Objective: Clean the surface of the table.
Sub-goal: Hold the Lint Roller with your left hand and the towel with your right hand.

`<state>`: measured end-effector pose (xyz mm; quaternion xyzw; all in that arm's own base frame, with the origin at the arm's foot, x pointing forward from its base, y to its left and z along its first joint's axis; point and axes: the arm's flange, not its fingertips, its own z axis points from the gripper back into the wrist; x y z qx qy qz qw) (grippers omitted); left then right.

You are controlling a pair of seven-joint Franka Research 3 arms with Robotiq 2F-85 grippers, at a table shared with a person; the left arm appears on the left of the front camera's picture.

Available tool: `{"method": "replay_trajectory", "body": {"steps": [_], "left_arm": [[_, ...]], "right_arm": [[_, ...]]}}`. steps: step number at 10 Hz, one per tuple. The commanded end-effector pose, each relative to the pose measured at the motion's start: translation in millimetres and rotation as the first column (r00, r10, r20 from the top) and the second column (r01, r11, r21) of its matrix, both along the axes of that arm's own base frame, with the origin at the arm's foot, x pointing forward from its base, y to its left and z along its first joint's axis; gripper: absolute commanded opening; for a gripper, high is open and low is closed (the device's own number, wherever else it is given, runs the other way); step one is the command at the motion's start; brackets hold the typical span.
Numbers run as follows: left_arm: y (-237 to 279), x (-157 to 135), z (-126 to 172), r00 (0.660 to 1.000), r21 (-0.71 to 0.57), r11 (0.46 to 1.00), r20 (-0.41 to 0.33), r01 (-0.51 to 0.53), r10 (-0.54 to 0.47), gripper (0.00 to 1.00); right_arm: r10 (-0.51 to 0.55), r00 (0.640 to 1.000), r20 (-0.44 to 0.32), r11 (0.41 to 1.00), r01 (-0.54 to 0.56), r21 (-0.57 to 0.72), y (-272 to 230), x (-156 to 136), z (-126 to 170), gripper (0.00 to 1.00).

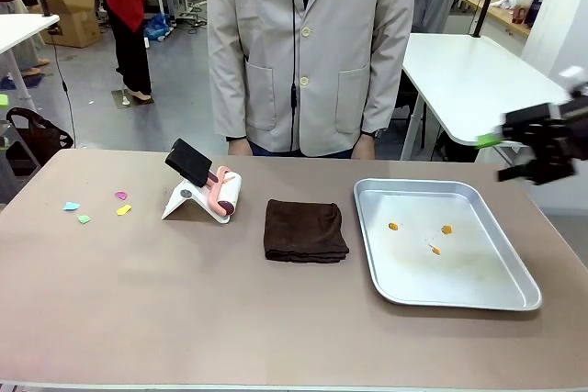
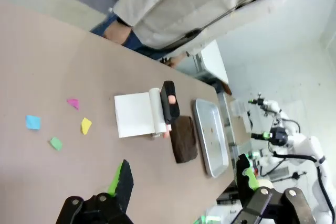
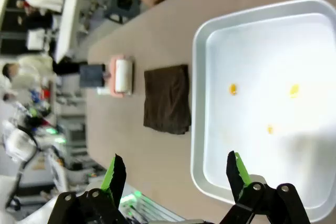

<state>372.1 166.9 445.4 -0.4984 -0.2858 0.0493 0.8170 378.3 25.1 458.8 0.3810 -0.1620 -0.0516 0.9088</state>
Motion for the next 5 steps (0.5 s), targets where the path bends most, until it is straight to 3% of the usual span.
{"method": "replay_trajectory", "body": {"steps": [1, 5], "left_arm": [[-8.0, 16.4, -3.4, 0.995, 0.067, 0.994, -0.055, 0.085, -0.081, 1.0], [-45.5, 31.8, 0.8, 0.989, 0.222, 0.965, -0.06, 0.143, -0.133, 1.0]], "right_arm": [[0.057, 0.998, -0.028, 0.988, -0.061, -0.141, 70.2, 19.5, -18.4, 1.0], [0.067, 0.996, -0.057, 0.953, -0.081, -0.291, 187.4, 41.4, -61.8, 1.0]]}}
